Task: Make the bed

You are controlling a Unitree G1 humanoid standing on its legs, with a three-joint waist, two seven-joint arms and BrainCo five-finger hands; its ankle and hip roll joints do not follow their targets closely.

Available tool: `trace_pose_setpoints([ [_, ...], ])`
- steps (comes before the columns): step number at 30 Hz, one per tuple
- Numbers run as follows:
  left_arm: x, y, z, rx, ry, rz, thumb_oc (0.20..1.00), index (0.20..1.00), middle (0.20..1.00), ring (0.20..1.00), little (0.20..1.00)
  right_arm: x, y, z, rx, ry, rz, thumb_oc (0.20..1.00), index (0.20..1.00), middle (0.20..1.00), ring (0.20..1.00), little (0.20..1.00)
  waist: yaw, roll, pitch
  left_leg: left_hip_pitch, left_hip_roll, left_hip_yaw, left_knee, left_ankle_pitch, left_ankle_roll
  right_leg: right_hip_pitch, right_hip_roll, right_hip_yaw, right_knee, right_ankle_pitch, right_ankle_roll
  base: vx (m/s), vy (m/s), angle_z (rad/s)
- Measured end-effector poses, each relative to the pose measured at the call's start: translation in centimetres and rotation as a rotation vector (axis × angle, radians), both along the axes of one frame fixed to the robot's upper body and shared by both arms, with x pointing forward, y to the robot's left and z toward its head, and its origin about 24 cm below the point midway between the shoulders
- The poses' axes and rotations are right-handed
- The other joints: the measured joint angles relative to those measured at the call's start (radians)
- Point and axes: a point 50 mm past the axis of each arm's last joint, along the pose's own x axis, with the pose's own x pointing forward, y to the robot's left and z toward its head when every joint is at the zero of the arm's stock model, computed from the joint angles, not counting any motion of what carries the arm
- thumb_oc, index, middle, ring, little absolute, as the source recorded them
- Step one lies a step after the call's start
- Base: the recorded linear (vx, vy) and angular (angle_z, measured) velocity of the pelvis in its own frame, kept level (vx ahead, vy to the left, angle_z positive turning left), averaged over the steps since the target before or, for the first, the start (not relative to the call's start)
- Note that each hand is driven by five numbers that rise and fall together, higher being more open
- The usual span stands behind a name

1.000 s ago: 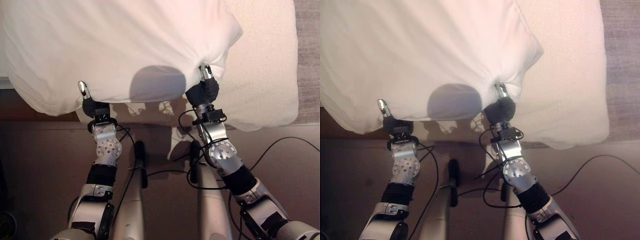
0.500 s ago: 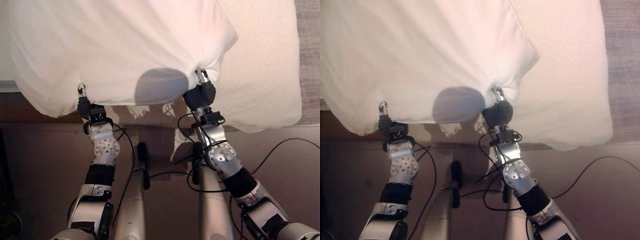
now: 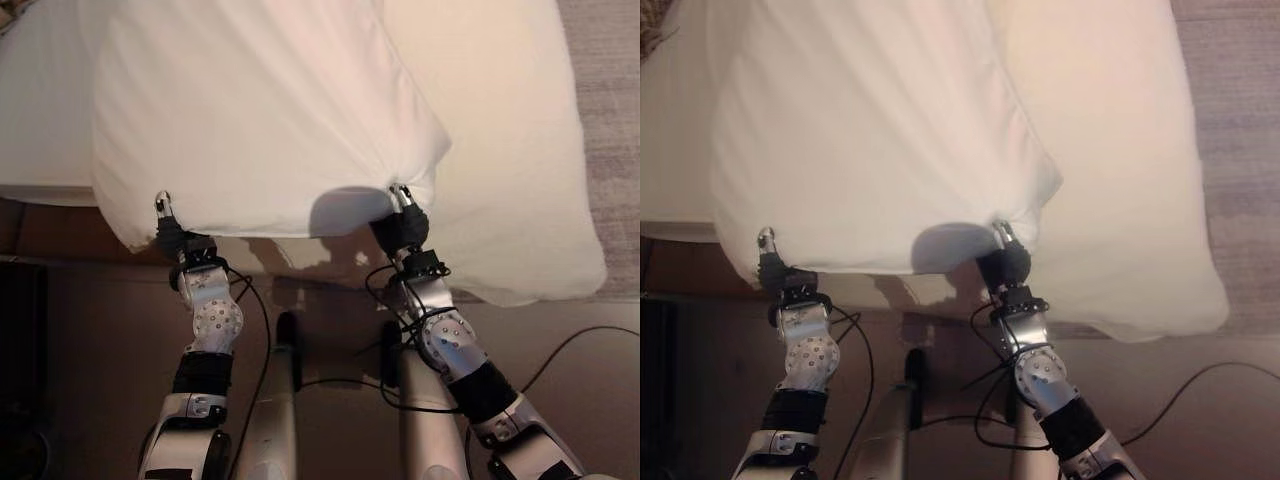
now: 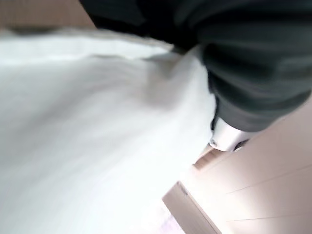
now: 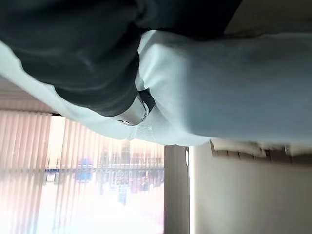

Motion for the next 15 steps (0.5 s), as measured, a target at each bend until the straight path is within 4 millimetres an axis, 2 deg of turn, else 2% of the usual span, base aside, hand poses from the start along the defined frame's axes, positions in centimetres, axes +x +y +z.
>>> trace_pose_setpoints([
  [1,-0.2,-0.1,0.2,0.010,-0.018,-0.002,0.200,0.200,0.200,0.200,0.200,0.1,-0.3,0.3,-0.012,-0.017,-0.017,0.200,0.200,0.200,0.200,0.200,0.009,-0.020,0.010,0.042,-0.021,-0.043,-0.063,-0.020,0.006,-0.009,0.040,0.083,-0.011,0.012,0.020,-0.03,0.344,-0.28],
  [2,-0.2,-0.2,0.1,0.012,-0.017,-0.007,0.200,0.200,0.200,0.200,0.200,0.1,-0.5,0.3,-0.016,-0.019,-0.024,0.200,0.200,0.200,0.200,0.200,0.008,-0.024,0.011,0.039,-0.021,-0.018,-0.058,-0.037,0.001,-0.014,0.037,0.083,-0.010,0.016,0.026,-0.02,0.586,-0.38],
  [3,-0.1,-0.5,-0.2,0.007,-0.011,-0.018,0.200,0.200,0.200,0.200,0.200,0.3,-0.8,0.0,-0.027,-0.013,-0.042,0.200,0.200,0.200,0.200,0.200,0.009,-0.036,0.018,0.026,-0.014,0.026,-0.019,-0.064,-0.038,-0.018,0.024,0.087,-0.007,0.020,0.037,0.00,0.629,-0.18],
  [4,-0.2,-0.6,-0.5,0.004,-0.004,-0.022,0.200,0.200,0.200,0.200,0.200,0.2,-0.9,-0.1,-0.033,-0.010,-0.045,0.200,0.200,0.200,0.200,0.200,0.008,-0.037,0.019,0.020,-0.030,0.042,0.006,-0.076,-0.052,-0.016,0.016,0.081,-0.013,0.026,0.050,0.02,0.838,-0.15],
  [5,-0.3,-1.0,-1.0,-0.006,0.004,-0.045,0.200,0.200,0.200,0.200,0.200,0.2,-1.3,-0.7,-0.036,0.007,-0.067,0.200,0.200,0.200,0.200,0.200,0.006,-0.044,0.024,-0.022,-0.058,0.063,0.107,-0.100,-0.027,0.005,-0.011,0.095,-0.046,0.036,0.067,0.04,0.671,-0.05],
  [6,-0.3,-1.6,-1.5,0.004,0.011,-0.070,0.200,0.200,0.200,0.200,0.200,0.2,-2.1,-1.8,-0.047,0.044,-0.102,0.200,0.200,0.200,0.200,0.200,0.005,-0.042,0.025,-0.040,-0.084,0.053,0.164,-0.112,-0.007,0.035,-0.044,0.096,-0.082,0.055,0.090,0.04,0.633,-0.02],
  [7,-0.4,-1.9,-1.8,0.014,0.012,-0.083,0.200,0.200,0.200,0.200,0.200,0.2,-2.3,-1.8,-0.050,0.045,-0.108,0.200,0.200,0.200,0.200,0.200,0.005,-0.039,0.024,-0.030,-0.092,0.049,0.155,-0.127,0.016,0.049,-0.062,0.091,-0.099,0.059,0.101,0.05,0.660,-0.07],
  [8,-0.5,-2.1,-2.2,0.029,0.011,-0.095,0.200,0.200,0.200,0.200,0.200,0.0,-2.5,-2.4,-0.037,0.067,-0.122,0.200,0.200,0.200,0.200,0.200,-0.001,-0.034,0.020,-0.012,-0.127,0.060,0.154,-0.181,0.061,0.073,-0.083,0.096,-0.155,0.088,0.130,0.02,0.414,-0.13],
  [9,-0.5,-2.2,-2.4,0.041,0.010,-0.102,0.200,0.200,0.200,0.200,0.200,-0.1,-2.7,-2.2,-0.024,0.053,-0.129,0.200,0.200,0.200,0.200,0.200,0.000,-0.032,0.017,-0.015,-0.135,0.057,0.149,-0.198,0.085,0.073,-0.102,0.096,-0.188,0.110,0.141,0.05,0.660,-0.41],
  [10,-0.3,-2.3,-2.0,0.055,-0.010,-0.115,0.200,0.200,0.200,0.200,0.200,-0.1,-2.7,-2.0,0.001,0.044,-0.138,0.200,0.200,0.200,0.200,0.200,0.005,-0.035,0.017,-0.028,-0.127,0.124,0.139,-0.179,0.055,0.073,-0.146,0.057,-0.255,0.167,0.115,0.01,0.581,-0.75],
  [11,-0.5,-1.8,-2.3,0.067,0.004,-0.104,0.200,0.200,0.200,0.200,0.200,0.0,-2.1,-2.1,0.014,0.049,-0.125,0.200,0.200,0.200,0.200,0.200,0.019,-0.029,0.019,-0.047,-0.142,0.156,0.188,-0.219,0.092,0.101,-0.156,-0.019,-0.350,0.267,0.102,0.01,0.580,-0.86],
  [12,-0.6,-1.7,-2.8,0.071,0.018,-0.103,0.200,0.200,0.200,0.200,0.200,-0.1,-2.0,-2.2,0.021,0.054,-0.123,0.200,0.200,0.200,0.200,0.200,0.022,-0.030,0.018,-0.049,-0.155,0.156,0.200,-0.222,0.097,0.103,-0.166,-0.012,-0.371,0.289,0.079,-0.04,0.430,-0.52],
  [13,-0.6,-1.8,-3.3,0.068,0.037,-0.111,0.200,0.200,0.200,0.200,0.200,-0.4,-2.1,-2.7,0.021,0.068,-0.126,0.200,0.200,0.200,0.200,0.200,0.003,-0.026,0.017,-0.054,-0.173,0.174,0.213,-0.226,0.128,0.121,-0.190,0.006,-0.396,0.309,0.067,-0.02,0.383,-0.11],
  [15,-0.7,-1.9,-3.5,0.077,0.032,-0.122,0.200,0.200,0.200,0.200,0.200,-0.6,-2.2,-3.3,0.029,0.082,-0.132,0.200,0.200,0.200,0.200,0.200,0.008,-0.027,0.017,-0.067,-0.202,0.175,0.233,-0.237,0.152,0.117,-0.190,0.005,-0.387,0.318,0.066,-0.03,0.322,-0.02],
])
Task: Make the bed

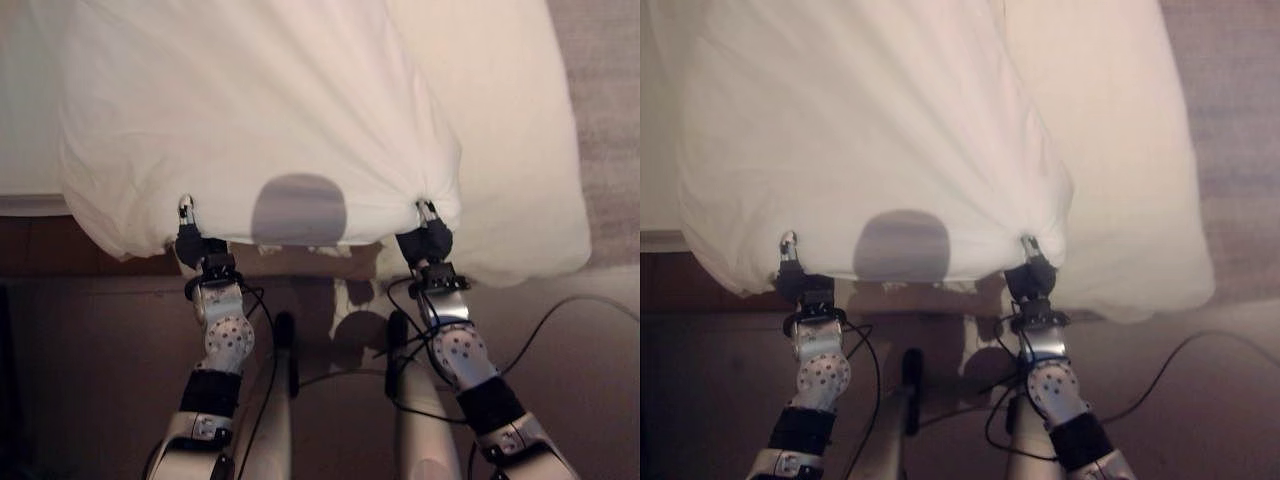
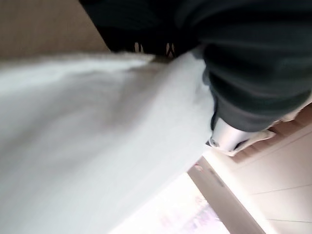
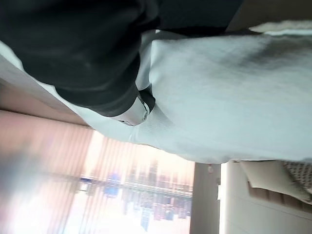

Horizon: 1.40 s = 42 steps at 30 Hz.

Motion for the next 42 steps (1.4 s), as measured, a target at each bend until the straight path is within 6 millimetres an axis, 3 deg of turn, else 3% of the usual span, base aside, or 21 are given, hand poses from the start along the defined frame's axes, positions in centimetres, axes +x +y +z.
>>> trace_pose_setpoints([
  [1,-0.2,0.1,-0.2,0.003,0.003,-0.003,0.200,0.200,0.200,0.200,0.200,-0.2,0.1,-0.4,0.012,0.014,0.001,0.200,0.200,0.200,0.200,0.200,0.000,-0.001,-0.001,0.003,0.004,0.027,-0.019,0.011,0.025,-0.040,0.029,0.018,0.057,-0.042,0.050,-0.03,0.145,-0.19],
  [3,-0.5,0.3,-0.5,0.003,0.008,0.002,0.200,0.200,0.200,0.200,0.200,-0.1,0.3,-0.3,0.008,0.012,0.011,0.200,0.200,0.200,0.200,0.200,0.007,-0.005,-0.002,0.011,0.006,0.045,-0.066,0.038,0.037,-0.092,0.104,0.007,0.138,-0.099,0.074,-0.01,0.103,-0.21],
  [4,-0.7,0.0,-1.1,-0.005,0.031,-0.008,0.200,0.200,0.200,0.200,0.200,-0.2,0.1,-0.5,0.003,0.015,0.006,0.200,0.200,0.200,0.200,0.200,-0.006,-0.007,-0.001,0.038,-0.024,0.053,-0.133,0.076,0.050,-0.098,0.191,-0.016,0.138,-0.119,0.068,0.02,0.042,-0.03],
  [5,-0.8,-0.2,-1.2,-0.014,0.034,-0.012,0.200,0.200,0.200,0.200,0.200,-0.2,-0.1,-0.6,-0.003,0.018,0.001,0.200,0.200,0.200,0.200,0.200,-0.005,-0.008,-0.001,0.048,-0.036,0.056,-0.147,0.083,0.054,-0.093,0.223,-0.015,0.130,-0.130,0.032,0.03,0.008,0.02],
  [7,-0.8,-0.4,-1.6,-0.010,0.057,-0.021,0.200,0.200,0.200,0.200,0.200,-0.2,-0.3,-1.3,-0.012,0.041,-0.010,0.200,0.200,0.200,0.200,0.200,-0.011,-0.014,0.000,0.086,-0.056,0.041,-0.196,0.103,0.053,-0.089,0.290,0.052,0.147,-0.156,0.027,0.02,-0.018,0.09],
  [8,-0.9,-0.5,-1.6,-0.007,0.059,-0.025,0.200,0.200,0.200,0.200,0.200,-0.2,-0.5,-1.3,-0.014,0.042,-0.015,0.200,0.200,0.200,0.200,0.200,-0.016,-0.013,0.000,0.092,-0.063,0.035,-0.206,0.107,0.053,-0.080,0.291,0.050,0.137,-0.146,-0.012,0.03,-0.034,0.26],
  [16,-1.3,-0.6,-0.8,-0.005,0.041,-0.040,0.200,0.200,0.200,0.200,0.200,-0.2,-0.7,-1.5,-0.026,0.054,-0.031,0.200,0.200,0.200,0.200,0.200,-0.024,-0.012,-0.001,0.103,-0.073,0.010,-0.249,0.130,0.031,-0.080,0.295,0.036,0.152,-0.153,-0.068,0.00,-0.150,0.10],
  [18,-1.1,-1.3,-0.7,-0.002,0.044,-0.063,0.200,0.200,0.200,0.200,0.200,-0.3,-1.4,-1.9,-0.055,0.070,-0.056,0.200,0.200,0.200,0.200,0.200,-0.026,-0.007,0.000,0.077,-0.086,0.007,-0.171,0.127,-0.002,-0.076,0.273,0.022,0.196,-0.184,-0.114,-0.02,-0.170,0.51],
  [22,-0.9,-1.3,-0.3,0.001,0.032,-0.066,0.200,0.200,0.200,0.200,0.200,-0.1,-1.5,-1.7,-0.079,0.070,-0.065,0.200,0.200,0.200,0.200,0.200,-0.025,0.000,-0.002,0.078,-0.079,0.008,-0.173,0.118,-0.022,-0.094,0.266,-0.020,0.255,-0.225,-0.137,-0.03,-0.090,0.38],
  [24,-0.8,-1.4,-0.1,-0.001,0.029,-0.066,0.200,0.200,0.200,0.200,0.200,0.0,-1.6,-1.6,-0.082,0.067,-0.066,0.200,0.200,0.200,0.200,0.200,-0.023,0.000,-0.002,0.069,-0.068,0.022,-0.178,0.114,-0.062,-0.109,0.263,-0.018,0.271,-0.226,-0.167,-0.01,0.014,0.17],
  [25,-0.9,-1.3,-0.1,-0.002,0.029,-0.062,0.200,0.200,0.200,0.200,0.200,0.1,-1.5,-1.4,-0.082,0.062,-0.064,0.200,0.200,0.200,0.200,0.200,-0.019,-0.001,-0.001,0.068,-0.061,0.023,-0.172,0.116,-0.061,-0.113,0.254,-0.009,0.273,-0.230,-0.185,0.01,0.071,0.09],
  [26,-0.9,-1.2,0.3,0.002,0.018,-0.061,0.200,0.200,0.200,0.200,0.200,0.3,-1.3,-1.2,-0.081,0.055,-0.064,0.200,0.200,0.200,0.200,0.200,-0.020,-0.005,-0.001,0.027,-0.052,-0.006,-0.081,0.097,-0.043,-0.120,0.243,-0.010,0.271,-0.222,-0.202,0.01,0.054,0.06],
  [28,-0.9,-1.3,1.2,0.000,-0.015,-0.064,0.200,0.200,0.200,0.200,0.200,0.3,-1.4,-1.1,-0.088,0.052,-0.066,0.200,0.200,0.200,0.200,0.200,-0.016,-0.006,-0.001,0.037,0.001,-0.106,-0.075,0.082,-0.066,-0.122,0.238,-0.003,0.265,-0.216,-0.202,0.00,0.178,0.02],
  [31,-1.0,-1.5,1.9,0.035,-0.039,-0.053,0.200,0.200,0.200,0.200,0.200,0.3,-1.7,-1.3,-0.098,0.052,-0.080,0.200,0.200,0.200,0.200,0.200,-0.005,-0.002,-0.002,0.095,0.188,-0.200,-0.242,0.082,-0.096,-0.129,0.255,0.000,0.291,-0.225,-0.185,0.04,0.421,-0.03],
  [32,-0.9,-1.6,2.2,0.052,-0.048,-0.054,0.200,0.200,0.200,0.200,0.200,0.3,-1.9,-1.4,-0.109,0.054,-0.087,0.200,0.200,0.200,0.200,0.200,-0.002,-0.003,-0.002,0.095,0.245,-0.203,-0.311,0.098,-0.126,-0.142,0.257,-0.003,0.313,-0.238,-0.180,0.04,0.473,0.07],
  [33,-1.0,-1.6,2.1,0.066,-0.044,-0.048,0.200,0.200,0.200,0.200,0.200,0.2,-2.1,-1.7,-0.126,0.055,-0.089,0.200,0.200,0.200,0.200,0.200,-0.001,0.003,-0.003,0.092,0.289,-0.193,-0.370,0.114,-0.154,-0.152,0.265,-0.004,0.331,-0.246,-0.169,0.05,0.688,-0.01],
  [35,-1.2,-1.5,1.7,0.067,-0.036,-0.048,0.200,0.200,0.200,0.200,0.200,0.1,-2.0,-1.8,-0.126,0.052,-0.084,0.200,0.200,0.200,0.200,0.200,0.001,0.006,-0.003,0.077,0.313,-0.171,-0.390,0.115,-0.157,-0.157,0.277,-0.008,0.325,-0.242,-0.158,0.01,0.446,-0.23],
  [38,-1.4,-1.4,1.2,0.074,-0.028,-0.051,0.200,0.200,0.200,0.200,0.200,-0.1,-2.2,-2.0,-0.131,0.050,-0.088,0.200,0.200,0.200,0.200,0.200,0.004,0.024,-0.008,0.071,0.284,-0.163,-0.357,0.123,-0.144,-0.161,0.283,-0.019,0.313,-0.241,-0.123,0.03,0.509,-0.30],
  [39,-1.4,-1.6,1.0,0.079,-0.022,-0.061,0.200,0.200,0.200,0.200,0.200,-0.1,-2.4,-1.9,-0.131,0.040,-0.096,0.200,0.200,0.200,0.200,0.200,0.005,0.028,-0.008,0.054,0.263,-0.164,-0.325,0.145,-0.139,-0.164,0.259,-0.043,0.309,-0.235,-0.106,0.08,0.529,0.01],
  [41,-0.7,-2.9,1.2,0.065,-0.031,-0.111,0.200,0.200,0.200,0.200,0.200,-0.6,-3.0,-2.3,-0.120,0.049,-0.119,0.200,0.200,0.200,0.200,0.200,-0.005,0.039,-0.006,-0.003,0.172,-0.118,-0.225,0.188,-0.128,-0.164,0.134,-0.064,0.283,-0.219,-0.043,0.18,0.982,0.34],
  [42,-0.7,-3.9,0.5,0.026,-0.019,-0.137,0.200,0.200,0.200,0.200,0.200,-1.2,-3.7,-2.8,-0.113,0.063,-0.146,0.200,0.200,0.200,0.200,0.200,-0.026,0.068,-0.014,0.007,0.104,-0.062,-0.204,0.178,-0.150,-0.124,0.051,-0.059,0.237,-0.189,0.023,0.16,0.854,0.41],
])
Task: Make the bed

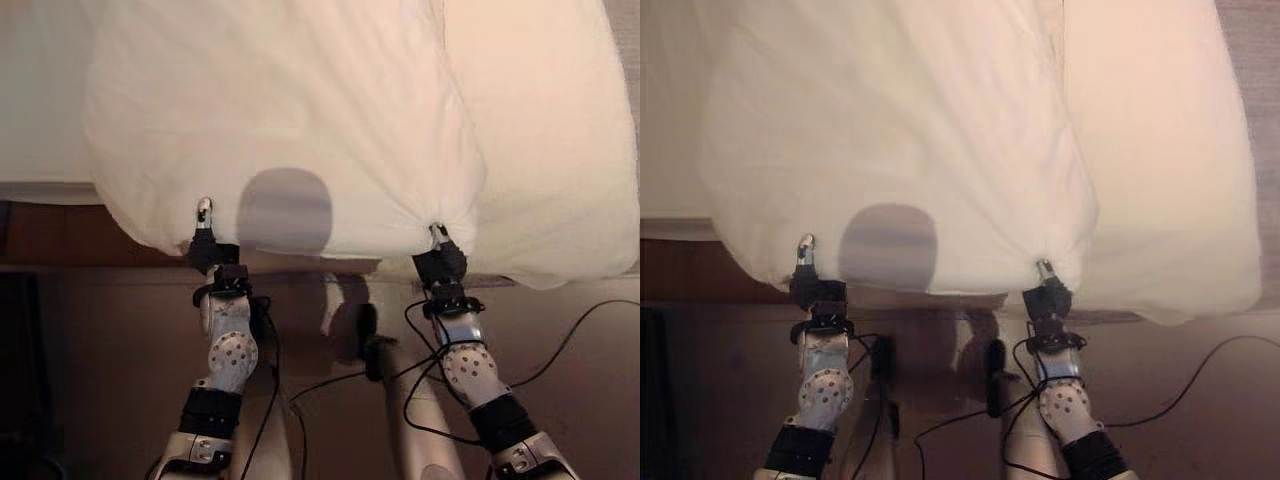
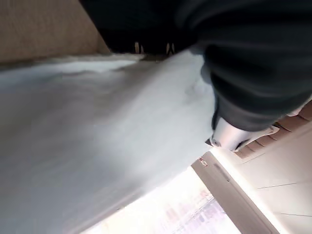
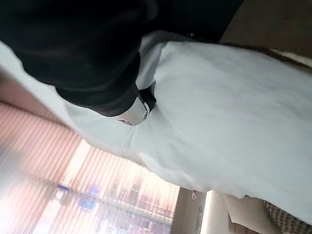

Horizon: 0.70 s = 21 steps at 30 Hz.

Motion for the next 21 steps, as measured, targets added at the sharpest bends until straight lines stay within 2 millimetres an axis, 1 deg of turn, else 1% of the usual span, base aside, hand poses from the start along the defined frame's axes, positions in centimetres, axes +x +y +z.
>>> trace_pose_setpoints([
  [1,-0.1,0.0,-0.4,-0.008,0.007,-0.003,0.200,0.200,0.200,0.200,0.200,-0.2,0.3,-0.1,0.011,0.004,0.006,0.200,0.200,0.200,0.200,0.200,-0.003,0.012,-0.002,-0.007,-0.034,0.013,0.021,-0.017,0.026,0.013,-0.032,0.004,-0.028,0.015,0.024,0.13,1.014,-0.04],
  [2,-0.1,0.0,-0.5,-0.002,0.007,-0.005,0.200,0.200,0.200,0.200,0.200,-0.1,0.4,0.2,0.014,-0.012,0.007,0.200,0.200,0.200,0.200,0.200,0.019,0.014,-0.004,-0.001,-0.044,0.087,0.038,-0.045,0.074,0.027,-0.083,-0.021,-0.093,0.056,0.005,0.03,0.607,-0.67],
  [3,-0.1,0.3,-0.4,0.014,0.001,-0.001,0.200,0.200,0.200,0.200,0.200,-0.2,0.8,-0.3,0.018,0.011,0.019,0.200,0.200,0.200,0.200,0.200,0.038,0.016,-0.003,-0.002,-0.045,0.150,0.066,-0.086,0.111,0.064,-0.093,-0.108,-0.184,0.142,-0.039,0.05,0.745,-1.06],
  [4,-0.2,0.9,-0.8,0.017,0.010,0.018,0.200,0.200,0.200,0.200,0.200,-0.4,1.0,-0.6,0.013,0.022,0.037,0.200,0.200,0.200,0.200,0.200,0.057,0.016,-0.005,0.004,-0.068,0.134,0.074,-0.082,0.122,0.086,-0.094,-0.106,-0.194,0.144,-0.013,0.03,0.439,-0.80],
  [5,-0.1,0.9,-0.6,0.017,0.004,0.019,0.200,0.200,0.200,0.200,0.200,-0.4,1.2,-0.8,0.013,0.030,0.043,0.200,0.200,0.200,0.200,0.200,0.050,0.016,-0.006,0.014,-0.087,0.117,0.061,-0.081,0.130,0.097,-0.077,-0.095,-0.194,0.130,-0.001,0.04,0.384,-0.42],
  [6,-0.3,1.1,-0.8,0.024,0.008,0.021,0.200,0.200,0.200,0.200,0.200,-0.5,1.4,-1.0,0.025,0.036,0.044,0.200,0.200,0.200,0.200,0.200,0.049,0.014,-0.008,0.027,-0.112,0.102,0.027,-0.066,0.152,0.114,-0.030,-0.080,-0.191,0.085,0.030,0.03,0.318,-0.23],
  [7,-0.3,1.2,-0.8,0.025,0.007,0.026,0.200,0.200,0.200,0.200,0.200,-0.4,1.6,-1.1,0.030,0.040,0.046,0.200,0.200,0.200,0.200,0.200,0.049,0.015,-0.007,0.039,-0.123,0.093,-0.010,-0.047,0.165,0.109,0.029,-0.054,-0.178,0.044,0.024,0.01,0.223,-0.30],
  [8,-0.4,1.3,-0.9,0.030,0.013,0.026,0.200,0.200,0.200,0.200,0.200,-0.3,1.6,-1.1,0.029,0.042,0.046,0.200,0.200,0.200,0.200,0.200,0.047,0.014,-0.006,0.051,-0.131,0.088,-0.042,-0.029,0.173,0.094,0.073,-0.032,-0.144,0.013,0.024,0.01,0.123,-0.23],
  [9,-0.4,1.5,-1.1,0.038,0.021,0.027,0.200,0.200,0.200,0.200,0.200,-0.3,1.5,-1.2,0.026,0.048,0.043,0.200,0.200,0.200,0.200,0.200,0.043,0.013,-0.006,0.067,-0.137,0.074,-0.079,-0.007,0.173,0.085,0.105,-0.018,-0.123,-0.006,0.017,0.03,0.120,-0.08],
  [10,-0.6,1.5,-1.4,0.041,0.034,0.024,0.200,0.200,0.200,0.200,0.200,-0.2,1.4,-1.4,0.017,0.054,0.039,0.200,0.200,0.200,0.200,0.200,0.022,0.009,-0.008,0.083,-0.158,0.058,-0.126,0.021,0.178,0.074,0.172,-0.023,-0.089,-0.029,-0.017,0.05,0.084,0.09],
  [11,-0.7,1.5,-1.6,0.043,0.040,0.025,0.200,0.200,0.200,0.200,0.200,-0.2,1.4,-1.4,0.018,0.053,0.038,0.200,0.200,0.200,0.200,0.200,0.012,0.008,-0.008,0.086,-0.164,0.055,-0.137,0.028,0.184,0.069,0.187,-0.028,-0.079,-0.036,-0.026,0.06,0.097,0.21],
  [12,-0.8,1.5,-1.7,0.045,0.047,0.023,0.200,0.200,0.200,0.200,0.200,-0.2,1.3,-1.3,0.017,0.051,0.035,0.200,0.200,0.200,0.200,0.200,-0.004,0.005,-0.008,0.096,-0.176,0.048,-0.171,0.039,0.177,0.074,0.217,-0.005,-0.082,-0.037,-0.043,0.06,0.036,0.19],
  [13,-0.8,1.5,-1.8,0.047,0.052,0.021,0.200,0.200,0.200,0.200,0.200,-0.2,1.2,-1.3,0.016,0.052,0.033,0.200,0.200,0.200,0.200,0.200,-0.003,0.004,-0.008,0.100,-0.178,0.048,-0.184,0.047,0.171,0.078,0.219,0.006,-0.088,-0.028,-0.056,0.06,0.024,0.09],
  [16,-0.7,1.4,-1.6,0.054,0.050,0.011,0.200,0.200,0.200,0.200,0.200,-0.2,1.0,-1.5,0.010,0.057,0.028,0.200,0.200,0.200,0.200,0.200,-0.005,0.000,-0.009,0.115,-0.185,0.051,-0.198,0.057,0.169,0.080,0.216,0.025,-0.071,-0.030,-0.074,0.02,-0.006,0.02],
  [18,-0.9,1.4,-1.7,0.060,0.054,0.012,0.200,0.200,0.200,0.200,0.200,-0.2,1.0,-1.5,0.005,0.056,0.028,0.200,0.200,0.200,0.200,0.200,-0.003,0.000,-0.010,0.115,-0.183,0.053,-0.198,0.057,0.169,0.074,0.215,0.020,-0.062,-0.033,-0.078,0.02,-0.091,0.00],
  [20,-0.8,1.3,-1.7,0.056,0.059,0.011,0.200,0.200,0.200,0.200,0.200,-0.2,0.8,-1.6,-0.001,0.061,0.026,0.200,0.200,0.200,0.200,0.200,-0.006,0.000,-0.010,0.114,-0.181,0.050,-0.199,0.055,0.166,0.070,0.216,0.020,-0.050,-0.041,-0.091,0.03,-0.124,0.06],
  [21,-0.8,1.1,-1.7,0.055,0.061,0.007,0.200,0.200,0.200,0.200,0.200,-0.2,0.7,-1.6,-0.005,0.061,0.024,0.200,0.200,0.200,0.200,0.200,-0.011,0.000,-0.010,0.109,-0.180,0.049,-0.194,0.052,0.157,0.069,0.216,0.016,-0.048,-0.046,-0.100,0.01,-0.130,0.13],
])
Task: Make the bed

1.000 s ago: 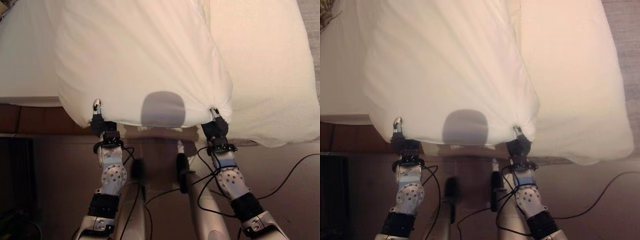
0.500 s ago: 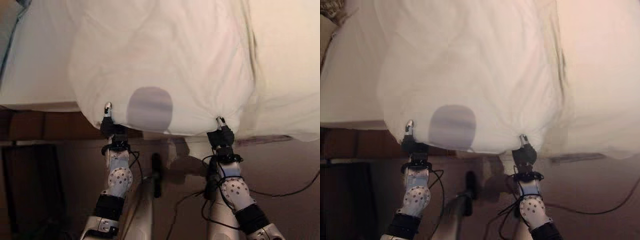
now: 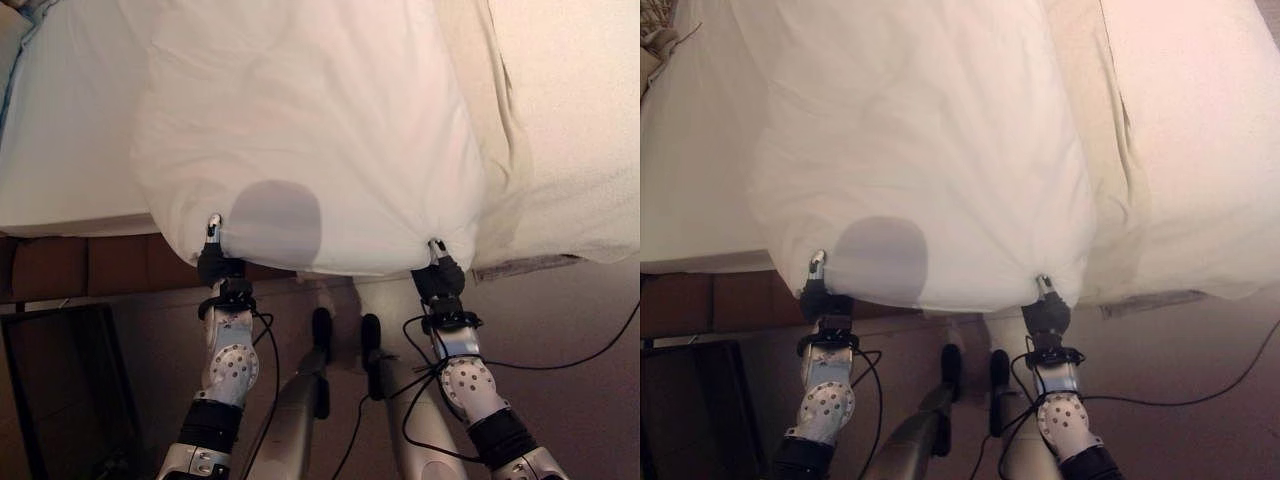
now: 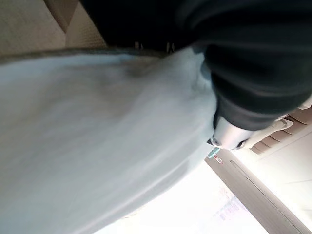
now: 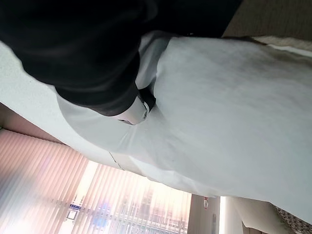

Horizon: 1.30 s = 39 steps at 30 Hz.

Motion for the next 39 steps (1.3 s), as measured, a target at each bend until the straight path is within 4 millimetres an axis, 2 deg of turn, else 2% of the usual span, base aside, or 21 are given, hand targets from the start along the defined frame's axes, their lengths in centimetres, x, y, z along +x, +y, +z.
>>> trace_pose_setpoints([
  [1,-0.1,0.0,-0.2,0.001,0.006,-0.002,0.200,0.200,0.200,0.200,0.200,0.0,-0.1,0.0,-0.003,-0.002,-0.004,0.200,0.200,0.200,0.200,0.200,-0.001,0.000,-0.001,-0.013,0.003,0.001,0.017,-0.007,-0.034,-0.003,0.004,-0.011,0.002,-0.001,-0.005,0.01,-0.156,0.53],
  [2,0.1,-0.4,0.1,0.005,-0.003,-0.015,0.200,0.200,0.200,0.200,0.200,0.1,-0.4,0.1,-0.013,-0.005,-0.013,0.200,0.200,0.200,0.200,0.200,-0.021,0.001,-0.002,-0.060,0.001,0.012,0.066,-0.002,-0.135,-0.008,-0.014,-0.014,-0.001,-0.004,-0.027,0.02,-0.084,0.71],
  [3,0.2,-0.7,0.2,0.007,-0.007,-0.028,0.200,0.200,0.200,0.200,0.200,0.0,-0.7,0.1,-0.015,-0.003,-0.024,0.200,0.200,0.200,0.200,0.200,-0.026,0.000,-0.003,-0.081,-0.005,0.021,0.082,0.026,-0.151,-0.013,-0.024,-0.020,-0.004,-0.001,-0.058,0.02,-0.073,0.72],
  [7,0.0,-0.5,0.2,-0.001,0.000,-0.019,0.200,0.200,0.200,0.200,0.200,0.4,-0.6,-0.1,-0.027,0.010,-0.017,0.200,0.200,0.200,0.200,0.200,-0.014,-0.003,-0.004,-0.082,-0.003,0.022,0.090,0.083,-0.114,-0.013,-0.028,-0.027,0.010,-0.007,-0.071,0.02,-0.029,0.10],
  [9,0.2,-0.3,0.7,0.006,-0.008,-0.014,0.200,0.200,0.200,0.200,0.200,0.6,-0.5,0.3,-0.029,-0.003,-0.014,0.200,0.200,0.200,0.200,0.200,-0.013,-0.023,-0.011,-0.125,0.016,0.002,0.159,0.042,-0.092,-0.024,-0.046,-0.025,0.000,0.007,-0.106,0.05,0.043,0.01],
  [10,0.2,-0.3,0.9,0.019,-0.010,-0.005,0.200,0.200,0.200,0.200,0.200,0.6,-0.5,0.2,-0.028,-0.002,-0.014,0.200,0.200,0.200,0.200,0.200,-0.012,-0.037,-0.016,-0.129,0.063,-0.055,0.166,0.004,-0.122,-0.023,-0.048,-0.027,-0.004,0.016,-0.112,0.03,0.048,0.04],
  [14,0.3,-0.1,1.1,0.023,-0.010,0.012,0.200,0.200,0.200,0.200,0.200,0.9,-0.2,0.5,-0.030,-0.009,-0.007,0.200,0.200,0.200,0.200,0.200,-0.008,-0.047,-0.019,-0.085,0.264,-0.149,0.083,-0.009,-0.144,-0.027,-0.032,-0.029,0.011,0.015,-0.114,0.06,0.261,0.06],
  [17,0.4,-0.1,1.2,0.020,-0.007,0.016,0.200,0.200,0.200,0.200,0.200,1.0,-0.2,0.4,-0.029,-0.005,-0.008,0.200,0.200,0.200,0.200,0.200,0.016,-0.048,-0.019,-0.059,0.335,-0.184,-0.004,-0.017,-0.158,-0.032,-0.013,-0.023,0.027,0.015,-0.108,0.05,0.440,-0.17],
  [18,0.4,0.1,1.3,0.018,-0.010,0.022,0.200,0.200,0.200,0.200,0.200,0.9,0.1,0.4,-0.026,-0.006,0.002,0.200,0.200,0.200,0.200,0.200,0.012,-0.040,-0.024,-0.059,0.342,-0.106,-0.019,-0.024,-0.168,-0.040,-0.012,-0.018,0.032,0.011,-0.078,0.02,0.720,-0.22],
  [19,0.4,0.3,1.3,0.018,-0.014,0.028,0.200,0.200,0.200,0.200,0.200,0.9,0.3,0.5,-0.029,-0.012,0.012,0.200,0.200,0.200,0.200,0.200,0.014,-0.037,-0.028,-0.061,0.346,-0.101,-0.011,-0.023,-0.167,-0.049,-0.009,-0.016,0.029,0.018,-0.069,0.00,0.553,-0.32],
  [21,0.4,0.5,1.4,0.017,-0.019,0.037,0.200,0.200,0.200,0.200,0.200,0.9,0.1,0.9,-0.034,-0.030,0.009,0.200,0.200,0.200,0.200,0.200,0.033,-0.016,-0.041,-0.061,0.331,-0.063,0.000,-0.026,-0.161,-0.083,-0.001,-0.009,0.012,0.045,-0.041,0.03,0.597,-0.52],
  [23,0.9,-0.4,1.4,0.021,-0.018,0.009,0.200,0.200,0.200,0.200,0.200,0.8,-0.7,1.0,-0.038,-0.035,-0.028,0.200,0.200,0.200,0.200,0.200,0.030,-0.001,-0.042,-0.090,0.290,-0.013,0.045,0.019,-0.149,-0.117,-0.053,-0.021,0.032,0.052,0.000,0.09,0.817,0.09],
  [25,1.0,-1.7,1.0,-0.006,-0.006,-0.026,0.200,0.200,0.200,0.200,0.200,0.7,-1.7,1.1,-0.035,-0.038,-0.067,0.200,0.200,0.200,0.200,0.200,0.007,0.006,-0.041,-0.120,0.210,0.022,0.090,0.013,-0.139,-0.119,-0.151,-0.010,0.044,0.047,0.065,0.11,0.604,0.57],
  [28,1.0,-2.2,0.2,0.005,0.025,-0.043,0.200,0.200,0.200,0.200,0.200,0.2,-2.2,0.6,-0.030,-0.025,-0.097,0.200,0.200,0.200,0.200,0.200,0.009,0.012,-0.042,-0.110,0.107,0.081,0.152,-0.045,-0.047,-0.062,-0.283,0.023,-0.010,0.067,0.126,0.12,0.564,0.24],
  [30,0.9,-1.6,-0.2,0.018,0.039,-0.028,0.200,0.200,0.200,0.200,0.200,0.1,-2.0,0.5,-0.061,-0.027,-0.088,0.200,0.200,0.200,0.200,0.200,0.019,0.022,-0.045,-0.114,0.093,0.145,0.202,-0.087,-0.003,0.000,-0.339,-0.018,-0.132,0.137,0.121,0.05,0.586,-0.30],
  [31,0.8,-1.4,-0.4,0.019,0.050,-0.015,0.200,0.200,0.200,0.200,0.200,0.0,-1.8,0.5,-0.059,-0.028,-0.078,0.200,0.200,0.200,0.200,0.200,0.013,0.023,-0.049,-0.113,0.070,0.156,0.215,-0.096,0.017,0.042,-0.346,-0.035,-0.180,0.170,0.079,0.01,0.547,-0.38],
  [32,0.7,-1.3,-0.5,0.024,0.056,-0.007,0.200,0.200,0.200,0.200,0.200,0.0,-1.7,0.5,-0.060,-0.027,-0.075,0.200,0.200,0.200,0.200,0.200,0.014,0.023,-0.050,-0.112,0.066,0.148,0.213,-0.093,0.019,0.063,-0.351,-0.026,-0.204,0.164,0.095,-0.02,0.316,-0.30],
  [34,1.1,-1.0,-0.2,0.016,0.049,0.038,0.200,0.200,0.200,0.200,0.200,0.4,-1.1,0.5,-0.061,-0.026,-0.057,0.200,0.200,0.200,0.200,0.200,0.017,0.023,-0.049,-0.094,0.051,0.090,0.118,-0.045,0.032,-0.002,-0.228,0.003,-0.117,0.081,0.128,0.00,0.222,-0.40],
  [36,1.1,-1.5,-0.6,-0.007,0.079,0.041,0.200,0.200,0.200,0.200,0.200,0.7,-1.3,0.2,-0.073,-0.011,-0.064,0.200,0.200,0.200,0.200,0.200,-0.001,0.027,-0.044,-0.069,0.036,0.072,0.074,-0.027,0.037,-0.016,-0.135,0.021,-0.090,0.058,0.140,0.00,0.106,-0.24],
  [38,1.0,-1.8,-1.0,-0.015,0.105,0.041,0.200,0.200,0.200,0.200,0.200,0.9,-1.6,-0.7,-0.089,0.033,-0.076,0.200,0.200,0.200,0.200,0.200,-0.021,0.032,-0.039,-0.044,0.026,0.040,0.054,-0.016,0.030,0.015,-0.081,0.059,-0.101,0.059,0.087,0.01,0.036,-0.02],
  [39,0.9,-1.9,-1.2,-0.015,0.114,0.040,0.200,0.200,0.200,0.200,0.200,0.9,-1.7,-0.9,-0.088,0.039,-0.080,0.200,0.200,0.200,0.200,0.200,-0.026,0.032,-0.038,-0.042,0.026,0.036,0.054,-0.014,0.028,0.022,-0.080,0.056,-0.107,0.064,0.086,0.01,0.018,0.19],
])
